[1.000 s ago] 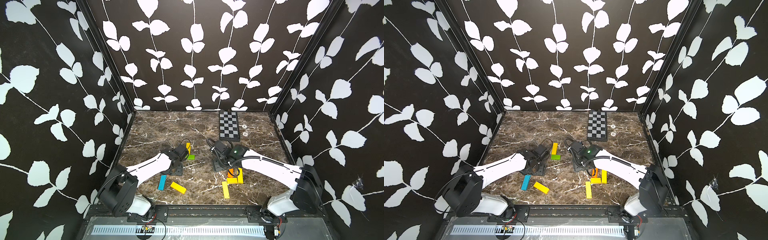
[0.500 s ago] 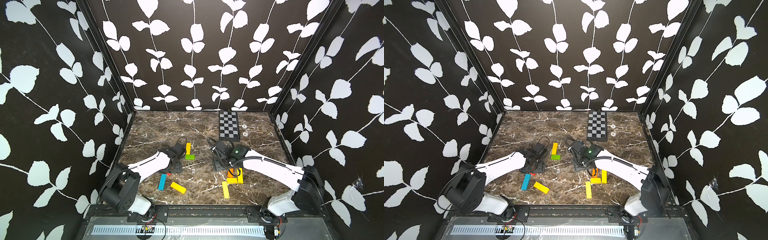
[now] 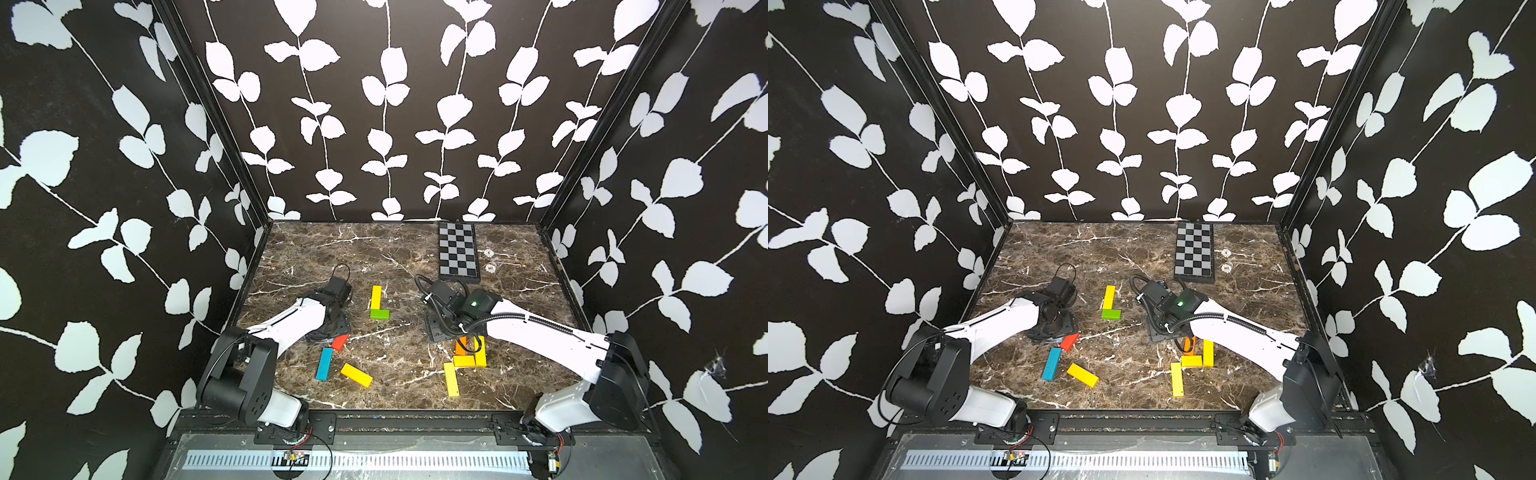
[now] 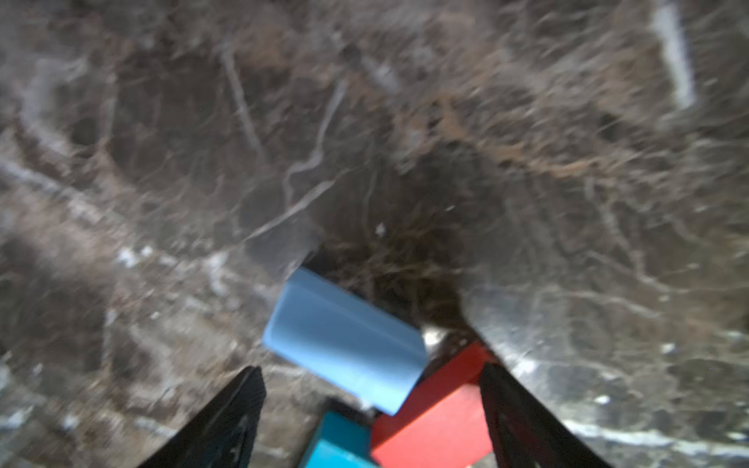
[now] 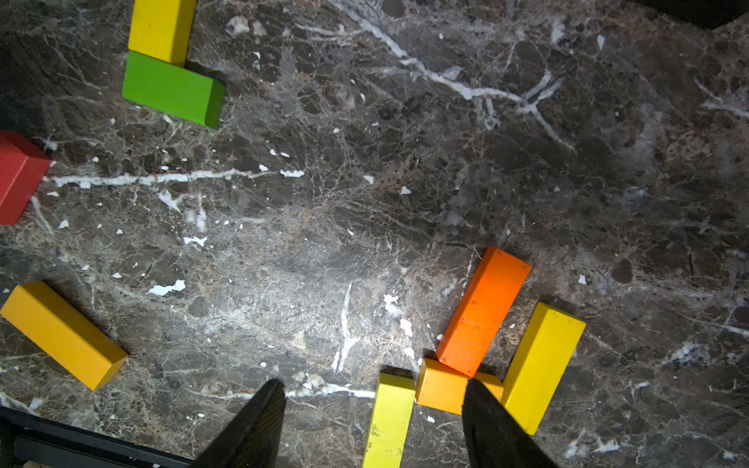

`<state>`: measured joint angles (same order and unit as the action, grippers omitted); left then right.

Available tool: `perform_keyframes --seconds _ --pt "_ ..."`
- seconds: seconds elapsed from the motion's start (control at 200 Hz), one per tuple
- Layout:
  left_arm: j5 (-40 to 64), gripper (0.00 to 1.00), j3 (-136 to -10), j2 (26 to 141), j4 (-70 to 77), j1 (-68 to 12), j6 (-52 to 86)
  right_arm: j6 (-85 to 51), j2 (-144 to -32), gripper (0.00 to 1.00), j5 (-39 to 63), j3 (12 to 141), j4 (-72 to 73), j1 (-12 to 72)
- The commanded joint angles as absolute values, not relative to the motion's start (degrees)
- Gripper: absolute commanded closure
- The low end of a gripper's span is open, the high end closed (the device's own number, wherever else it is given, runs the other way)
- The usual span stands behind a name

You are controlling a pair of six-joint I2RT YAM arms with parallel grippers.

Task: Assemble the letter h with building blocks
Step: Pick up the building block from the center of the board.

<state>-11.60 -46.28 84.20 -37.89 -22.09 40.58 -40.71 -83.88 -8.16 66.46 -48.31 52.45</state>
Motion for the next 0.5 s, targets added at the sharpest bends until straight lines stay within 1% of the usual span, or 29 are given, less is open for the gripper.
perform_keyframes --seconds 0.0,0.145,0.195,0.39,0.455,0.495 --pt "-8.72 0.18 -45.40 88.35 -35.20 -20.51 42.18 -40.83 -82.07 0.32 -9.55 66.96 -49.53 52.54" --pt "-8.00 0.27 -46.08 91.31 -33.66 -19.43 43.18 -40.27 -81.72 0.32 -9.77 67.05 -50.03 52.49" --pt "-8.08 0.28 -46.57 91.82 -34.19 -19.42 43.42 -40.12 -81.51 0.32 -9.97 66.89 -50.24 52.40" --pt "-7.95 0.30 -46.30 90.61 -35.90 -19.42 43.72 -39.73 -81.44 0.32 -9.59 66.79 -49.94 51.93" --pt "-8.15 0.27 -45.88 89.61 -36.32 -19.42 43.77 -39.55 -81.67 0.32 -9.36 67.03 -49.76 51.76" --pt "-8.55 0.24 -45.53 89.02 -36.46 -19.42 43.76 -39.52 -81.90 0.32 -9.29 67.17 -49.78 51.76"
